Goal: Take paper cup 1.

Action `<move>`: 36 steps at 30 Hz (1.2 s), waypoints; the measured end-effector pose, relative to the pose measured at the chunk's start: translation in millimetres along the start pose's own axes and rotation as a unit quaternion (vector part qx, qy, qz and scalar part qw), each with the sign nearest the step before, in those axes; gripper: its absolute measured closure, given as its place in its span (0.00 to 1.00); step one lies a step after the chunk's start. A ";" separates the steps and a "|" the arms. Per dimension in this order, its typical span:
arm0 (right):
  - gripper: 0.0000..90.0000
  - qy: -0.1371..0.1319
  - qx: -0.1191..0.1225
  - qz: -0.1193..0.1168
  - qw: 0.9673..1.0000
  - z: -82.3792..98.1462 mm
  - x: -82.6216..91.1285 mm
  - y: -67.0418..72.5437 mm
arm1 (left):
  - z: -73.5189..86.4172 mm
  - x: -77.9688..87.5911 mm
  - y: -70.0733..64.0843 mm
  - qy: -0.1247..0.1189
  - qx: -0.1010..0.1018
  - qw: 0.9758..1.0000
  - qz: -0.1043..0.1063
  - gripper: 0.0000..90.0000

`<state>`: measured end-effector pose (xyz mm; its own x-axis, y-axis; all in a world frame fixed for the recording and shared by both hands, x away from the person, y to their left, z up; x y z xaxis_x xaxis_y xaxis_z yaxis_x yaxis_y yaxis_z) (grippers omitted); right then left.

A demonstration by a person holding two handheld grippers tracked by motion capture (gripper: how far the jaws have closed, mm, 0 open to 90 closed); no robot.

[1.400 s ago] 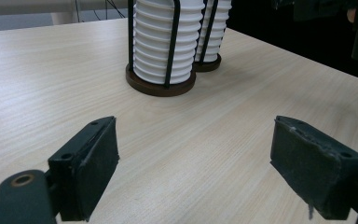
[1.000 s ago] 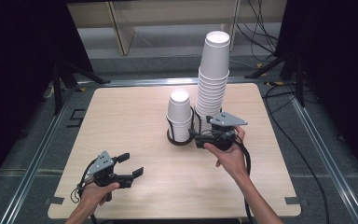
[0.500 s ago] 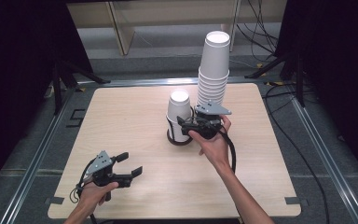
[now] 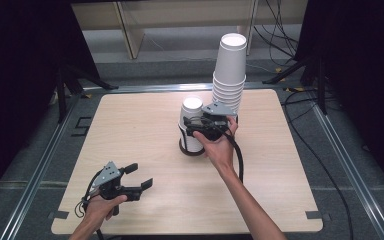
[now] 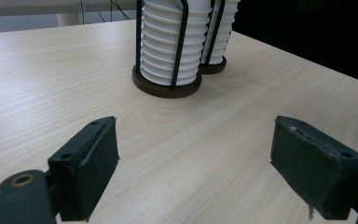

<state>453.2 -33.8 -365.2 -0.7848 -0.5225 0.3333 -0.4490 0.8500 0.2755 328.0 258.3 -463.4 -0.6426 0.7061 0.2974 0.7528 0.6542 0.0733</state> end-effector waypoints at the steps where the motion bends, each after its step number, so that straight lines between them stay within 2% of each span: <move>1: 0.18 -0.002 0.006 0.007 1.000 -0.5 -1.3 0.3 | -0.1 0.0 0.1 0.000 0.001 1.000 0.000 0.16; 2: 0.18 -0.003 0.009 0.007 1.000 -0.8 -3.1 0.7 | 0.0 -0.1 0.2 -0.001 0.001 1.000 0.000 0.16; 5: 0.17 0.005 -0.009 0.014 1.000 -1.0 -7.1 6.3 | 0.1 0.0 0.5 -0.002 -0.003 1.000 0.001 0.16; 7: 0.17 -0.001 -0.003 0.022 1.000 -1.7 -10.6 7.4 | -0.1 0.2 0.4 -0.002 -0.002 1.000 0.000 0.16; 8: 0.17 -0.007 -0.001 0.022 1.000 -2.0 -13.1 7.4 | -0.6 1.4 -0.1 0.005 -0.001 1.000 -0.003 0.16; 10: 0.17 0.002 -0.011 0.029 1.000 -1.7 -16.3 9.0 | -0.4 1.5 0.2 0.006 -0.003 1.000 -0.002 0.16; 11: 0.17 0.001 -0.002 0.037 0.999 -2.1 -18.0 8.5 | -0.5 1.6 0.3 0.007 -0.003 1.000 -0.002 0.16; 13: 0.17 -0.001 -0.005 0.038 0.999 -2.2 -20.2 8.4 | -0.4 1.5 0.4 0.007 -0.003 1.000 -0.002 0.16; 14: 0.17 0.004 -0.006 0.048 0.999 -2.5 -20.4 8.8 | -0.4 1.4 0.2 0.006 -0.001 1.000 -0.002 0.16; 15: 0.17 0.004 0.001 0.051 0.999 -3.1 -21.2 8.9 | -0.4 1.5 0.3 0.007 -0.003 1.000 -0.002 0.16; 16: 0.17 0.003 0.007 0.054 0.999 -3.2 -22.1 8.5 | 0.1 0.2 0.6 -0.002 -0.002 1.000 0.003 0.16; 20: 0.17 0.005 -0.008 0.056 0.998 -3.0 -27.2 10.4 | 0.1 0.7 -0.2 0.004 0.001 1.000 -0.001 0.16; 21: 0.17 0.005 -0.007 0.054 0.999 -2.5 -29.7 10.3 | 0.1 1.0 0.0 0.005 0.000 1.000 -0.001 0.16; 23: 0.18 0.013 -0.007 0.064 0.998 -2.5 -30.7 9.7 | 0.3 0.3 0.6 0.002 0.000 1.000 0.002 0.16; 27: 0.18 0.005 -0.001 0.066 0.998 -3.5 -32.9 10.2 | 0.3 0.5 0.5 0.003 0.000 1.000 0.002 0.16; 28: 0.19 0.007 -0.005 0.065 0.998 -3.4 -33.0 10.4 | 0.2 0.4 0.5 0.002 0.000 1.000 0.002 0.16; 29: 0.19 0.011 -0.020 0.063 0.998 -3.0 -33.2 11.8 | 0.3 0.4 0.5 0.003 0.000 1.000 0.001 0.16; 31: 0.20 0.010 -0.036 0.058 0.998 -3.2 -33.4 12.8 | 0.4 0.3 0.4 0.002 0.000 1.000 0.002 0.16; 32: 0.20 0.010 -0.023 0.065 0.998 -4.2 -33.3 10.4 | 0.3 0.4 0.5 0.003 0.000 1.000 0.002 0.16; 36: 0.21 0.010 -0.027 0.062 0.998 -5.3 -32.1 10.2 | 0.2 0.1 0.7 0.001 0.001 1.000 0.002 0.16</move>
<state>476.1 -8.7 -368.3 -0.8241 -0.4153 0.3851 -0.3249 0.9036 0.2793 328.4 258.8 -463.6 -0.6396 0.7083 0.2988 0.7551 0.6518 0.0711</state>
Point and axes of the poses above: each handheld gripper's, and its own axes: x roughly backward along the jaws, z roughly out of its underside, y roughly to its left, the point moved 1 cm from there along -x, roughly forward along the jaws, and after that the axes turned 14 degrees about -x, right-handed, at the moved point
